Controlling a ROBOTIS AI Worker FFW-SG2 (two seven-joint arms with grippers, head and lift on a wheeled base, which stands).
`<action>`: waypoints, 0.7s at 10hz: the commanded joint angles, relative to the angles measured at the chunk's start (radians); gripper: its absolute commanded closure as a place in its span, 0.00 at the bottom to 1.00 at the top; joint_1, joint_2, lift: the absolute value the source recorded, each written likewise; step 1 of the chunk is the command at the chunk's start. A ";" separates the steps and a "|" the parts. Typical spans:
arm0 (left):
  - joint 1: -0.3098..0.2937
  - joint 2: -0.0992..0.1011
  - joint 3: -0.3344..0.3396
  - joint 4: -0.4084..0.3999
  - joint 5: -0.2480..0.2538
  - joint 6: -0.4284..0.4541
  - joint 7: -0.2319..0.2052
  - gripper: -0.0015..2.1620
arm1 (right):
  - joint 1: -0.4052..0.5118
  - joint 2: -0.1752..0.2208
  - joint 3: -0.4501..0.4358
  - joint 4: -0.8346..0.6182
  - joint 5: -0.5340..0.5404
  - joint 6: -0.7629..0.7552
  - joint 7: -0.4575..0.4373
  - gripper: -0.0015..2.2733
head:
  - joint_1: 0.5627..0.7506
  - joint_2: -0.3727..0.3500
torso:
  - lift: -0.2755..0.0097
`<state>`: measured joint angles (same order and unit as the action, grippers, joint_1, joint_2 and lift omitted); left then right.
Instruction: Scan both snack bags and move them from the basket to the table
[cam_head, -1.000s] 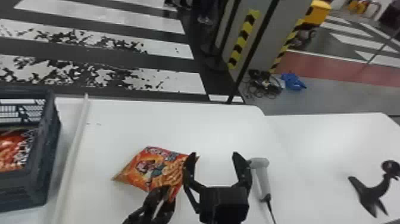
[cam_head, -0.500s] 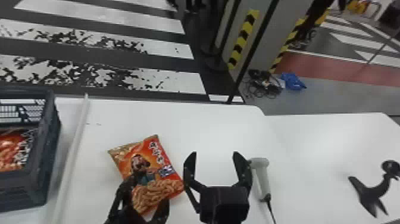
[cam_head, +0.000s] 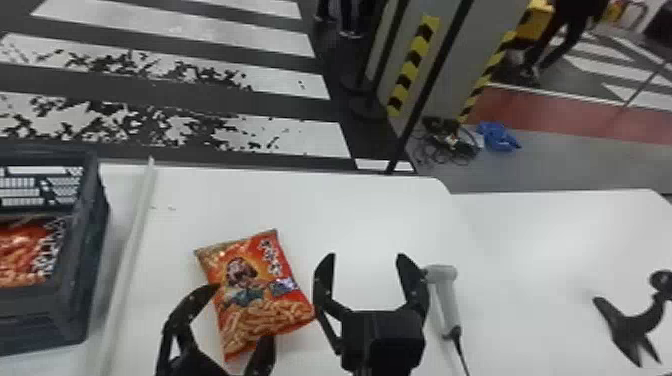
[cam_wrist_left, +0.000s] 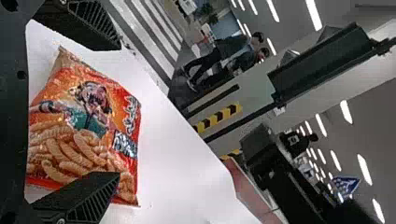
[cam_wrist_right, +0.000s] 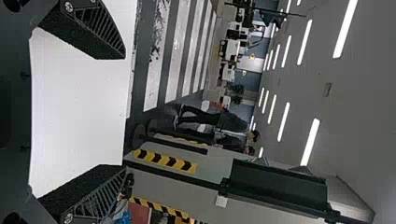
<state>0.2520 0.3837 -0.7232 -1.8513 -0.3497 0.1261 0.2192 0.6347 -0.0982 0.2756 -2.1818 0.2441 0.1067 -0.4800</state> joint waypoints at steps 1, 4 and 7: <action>0.044 0.012 0.067 -0.048 0.054 -0.044 -0.001 0.01 | -0.006 -0.002 -0.006 0.011 -0.003 0.000 0.000 0.04 | 0.70 0.09 | 0.62; 0.124 0.027 0.235 -0.124 0.178 -0.041 0.005 0.02 | -0.013 -0.002 -0.013 0.027 -0.006 0.000 0.005 0.04 | 0.70 0.19 | 0.62; 0.208 0.001 0.380 -0.220 0.322 -0.047 0.025 0.02 | -0.020 -0.006 -0.015 0.043 -0.012 0.000 0.032 0.04 | 0.70 0.32 | 0.62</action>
<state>0.4455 0.3906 -0.3693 -2.0481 -0.0528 0.0797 0.2440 0.6157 -0.1033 0.2606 -2.1411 0.2335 0.1067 -0.4474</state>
